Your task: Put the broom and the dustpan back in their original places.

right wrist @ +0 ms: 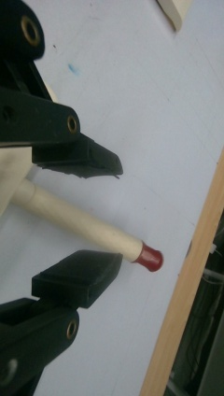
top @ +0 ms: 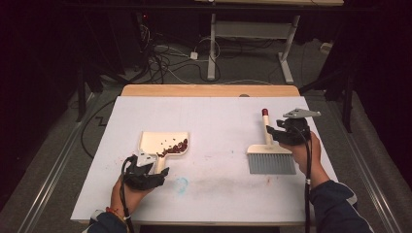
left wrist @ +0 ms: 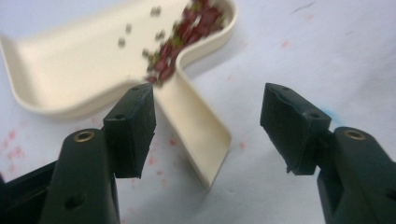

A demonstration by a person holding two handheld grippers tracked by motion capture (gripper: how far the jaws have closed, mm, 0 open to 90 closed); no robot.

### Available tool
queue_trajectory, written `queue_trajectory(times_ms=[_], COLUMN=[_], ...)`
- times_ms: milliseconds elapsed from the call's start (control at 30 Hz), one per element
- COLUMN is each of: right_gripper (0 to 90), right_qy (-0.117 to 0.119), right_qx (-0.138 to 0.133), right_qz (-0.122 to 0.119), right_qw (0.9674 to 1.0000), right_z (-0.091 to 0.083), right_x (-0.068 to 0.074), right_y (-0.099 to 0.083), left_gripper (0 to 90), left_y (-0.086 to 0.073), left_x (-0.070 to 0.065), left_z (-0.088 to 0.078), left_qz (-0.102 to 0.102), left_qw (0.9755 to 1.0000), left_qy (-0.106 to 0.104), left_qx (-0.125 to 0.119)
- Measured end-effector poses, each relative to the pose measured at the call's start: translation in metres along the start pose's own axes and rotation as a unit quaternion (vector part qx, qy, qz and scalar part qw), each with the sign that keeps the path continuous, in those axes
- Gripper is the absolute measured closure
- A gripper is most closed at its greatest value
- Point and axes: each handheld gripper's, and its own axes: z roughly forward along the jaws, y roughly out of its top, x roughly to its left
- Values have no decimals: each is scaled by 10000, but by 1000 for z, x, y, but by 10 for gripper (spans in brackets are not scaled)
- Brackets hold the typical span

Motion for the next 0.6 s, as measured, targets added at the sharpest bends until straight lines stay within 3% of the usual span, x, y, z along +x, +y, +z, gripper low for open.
queue_trajectory(times_ms=[67,133,167,300,600], right_gripper=[486,462,449,419,268], right_qy=[13,12,22,113,98], right_qx=[-132,-244,-303,-685,-1113], right_qz=[52,72,32,16,132], right_qw=[9999,9997,9995,9976,9937], right_z=[-1,-2,-4,-12,-29], right_x=[3,6,7,12,14], right_y=[-1,-2,-2,-2,-5], left_gripper=[363,265,249,250,170], left_y=[0,-1,-1,-4,-10], left_x=[2,2,3,4,0], left_z=[-5,-9,-10,-13,-14], left_qz=[82,181,234,378,699], left_qw=[9998,9992,9990,9986,9961], left_qy=[-12,236,245,122,31], left_qx=[-177,-264,-294,-356,-537])
